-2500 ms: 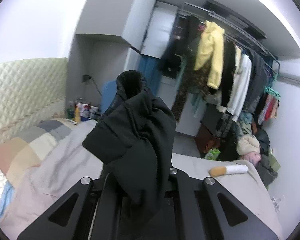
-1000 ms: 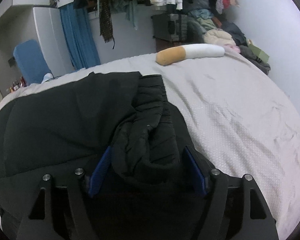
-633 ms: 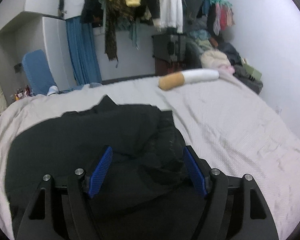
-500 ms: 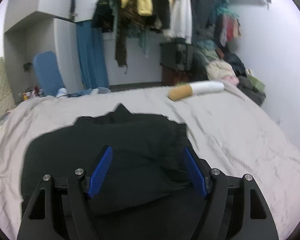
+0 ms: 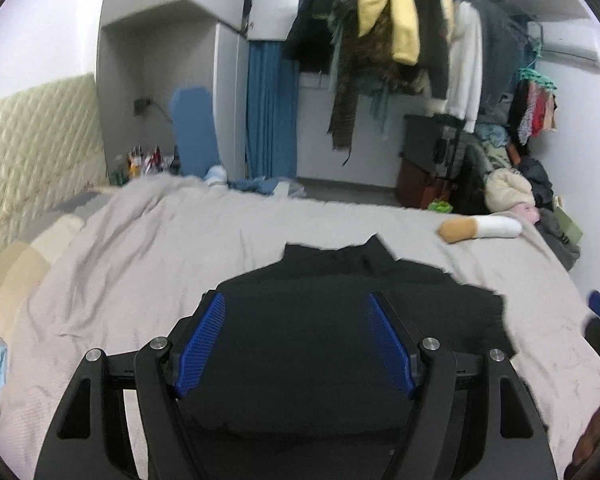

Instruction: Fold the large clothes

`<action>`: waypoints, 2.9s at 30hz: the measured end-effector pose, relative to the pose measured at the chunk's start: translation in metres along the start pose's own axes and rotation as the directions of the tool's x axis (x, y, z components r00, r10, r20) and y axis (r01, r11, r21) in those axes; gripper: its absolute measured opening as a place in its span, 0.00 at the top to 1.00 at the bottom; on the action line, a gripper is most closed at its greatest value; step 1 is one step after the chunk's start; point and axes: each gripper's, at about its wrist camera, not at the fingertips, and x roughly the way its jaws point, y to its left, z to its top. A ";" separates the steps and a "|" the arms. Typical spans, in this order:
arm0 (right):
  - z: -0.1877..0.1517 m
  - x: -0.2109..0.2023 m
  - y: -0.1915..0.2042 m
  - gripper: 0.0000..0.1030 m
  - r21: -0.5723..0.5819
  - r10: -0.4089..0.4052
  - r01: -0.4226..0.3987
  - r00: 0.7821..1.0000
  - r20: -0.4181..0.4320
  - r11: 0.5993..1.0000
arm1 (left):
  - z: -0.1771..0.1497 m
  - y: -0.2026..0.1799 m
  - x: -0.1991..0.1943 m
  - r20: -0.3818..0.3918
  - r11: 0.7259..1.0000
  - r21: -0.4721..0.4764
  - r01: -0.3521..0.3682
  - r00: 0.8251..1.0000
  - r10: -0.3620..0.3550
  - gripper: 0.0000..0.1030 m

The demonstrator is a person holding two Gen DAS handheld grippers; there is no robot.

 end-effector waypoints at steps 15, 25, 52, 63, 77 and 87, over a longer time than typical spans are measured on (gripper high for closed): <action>-0.070 0.182 -0.015 0.26 -0.039 -0.052 0.045 0.980 -0.191 0.998 | -0.064 0.010 0.171 -0.146 0.996 0.084 -0.036 0.988 0.048 0.28; -0.089 0.217 -0.026 0.26 -0.025 -0.059 0.054 0.972 -0.227 0.998 | -0.076 0.000 0.208 -0.163 0.992 0.104 -0.072 0.983 0.088 0.28; -0.107 0.080 -0.097 0.27 -0.031 -0.185 0.188 0.907 -0.377 0.982 | -0.139 0.077 0.069 -0.239 0.988 0.082 -0.128 0.960 0.145 0.29; -0.125 0.124 -0.099 0.27 -0.093 -0.263 0.246 0.889 -0.374 0.965 | -0.153 0.104 0.111 -0.263 0.961 -0.004 -0.278 0.927 0.267 0.28; -0.118 0.119 -0.126 0.26 -0.003 -0.248 0.261 0.914 -0.322 0.965 | -0.153 0.140 0.118 -0.298 0.947 -0.140 -0.290 0.924 0.240 0.28; -0.094 0.058 -0.091 0.25 0.008 -0.126 0.136 0.939 -0.319 0.991 | -0.149 0.108 0.020 -0.241 0.981 -0.172 -0.094 0.969 0.051 0.29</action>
